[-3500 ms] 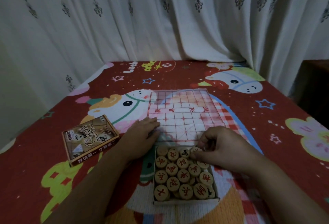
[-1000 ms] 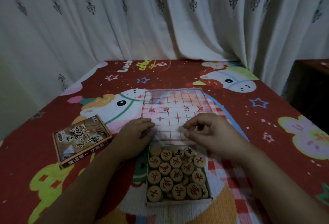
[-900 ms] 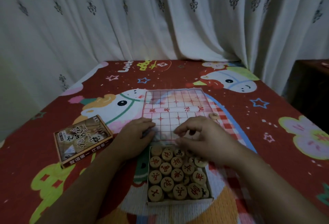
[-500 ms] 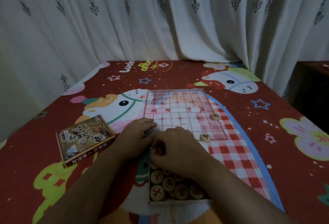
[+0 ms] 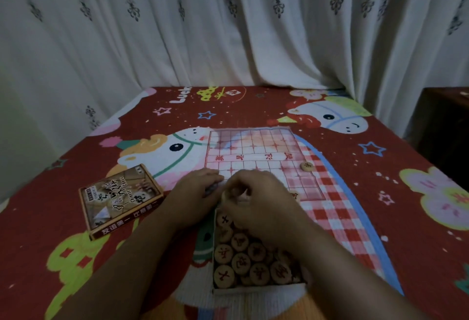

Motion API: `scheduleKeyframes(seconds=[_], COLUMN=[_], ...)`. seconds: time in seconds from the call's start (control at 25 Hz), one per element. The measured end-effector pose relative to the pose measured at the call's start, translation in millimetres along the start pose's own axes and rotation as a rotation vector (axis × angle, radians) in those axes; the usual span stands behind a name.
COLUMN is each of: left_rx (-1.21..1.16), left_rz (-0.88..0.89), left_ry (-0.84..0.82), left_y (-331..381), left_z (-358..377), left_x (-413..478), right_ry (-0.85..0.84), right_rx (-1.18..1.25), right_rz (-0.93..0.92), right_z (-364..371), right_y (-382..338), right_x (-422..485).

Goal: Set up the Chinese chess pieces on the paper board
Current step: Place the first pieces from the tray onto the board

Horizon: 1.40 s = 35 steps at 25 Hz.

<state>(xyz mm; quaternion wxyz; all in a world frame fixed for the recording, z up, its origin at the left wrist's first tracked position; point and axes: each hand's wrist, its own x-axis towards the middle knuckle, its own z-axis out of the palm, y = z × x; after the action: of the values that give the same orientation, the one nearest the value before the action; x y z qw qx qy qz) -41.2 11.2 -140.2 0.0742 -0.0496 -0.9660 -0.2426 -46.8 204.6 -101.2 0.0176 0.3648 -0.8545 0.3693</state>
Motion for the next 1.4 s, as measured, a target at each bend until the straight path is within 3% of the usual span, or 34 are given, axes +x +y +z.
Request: scheduleKeyframes(seconds=[0.12, 0.36, 0.92, 1.4], left_rx=[0.068, 0.076, 0.071, 0.081], left_rz=[-0.019, 0.01, 0.002, 0.018], left_ry=[0.038, 0.046, 0.06, 0.068], left_y=[-1.6, -5.9, -8.9, -10.5], left_z=[0.5, 3.3, 5.8, 6.8], left_x=[-0.6, 0.7, 1.9, 3.0], right_ry=[0.116, 0.331, 0.244, 0.294], right_rx=[0.058, -0.096, -0.238, -0.268], right_rz=[0.16, 0.373, 0.345, 0.32], right_z=[-20.9, -48.3, -30.6, -32.6], right_y=[39.1, 107.9, 110.8, 108.2], right_x=[10.1, 15.3, 41.3, 37.8])
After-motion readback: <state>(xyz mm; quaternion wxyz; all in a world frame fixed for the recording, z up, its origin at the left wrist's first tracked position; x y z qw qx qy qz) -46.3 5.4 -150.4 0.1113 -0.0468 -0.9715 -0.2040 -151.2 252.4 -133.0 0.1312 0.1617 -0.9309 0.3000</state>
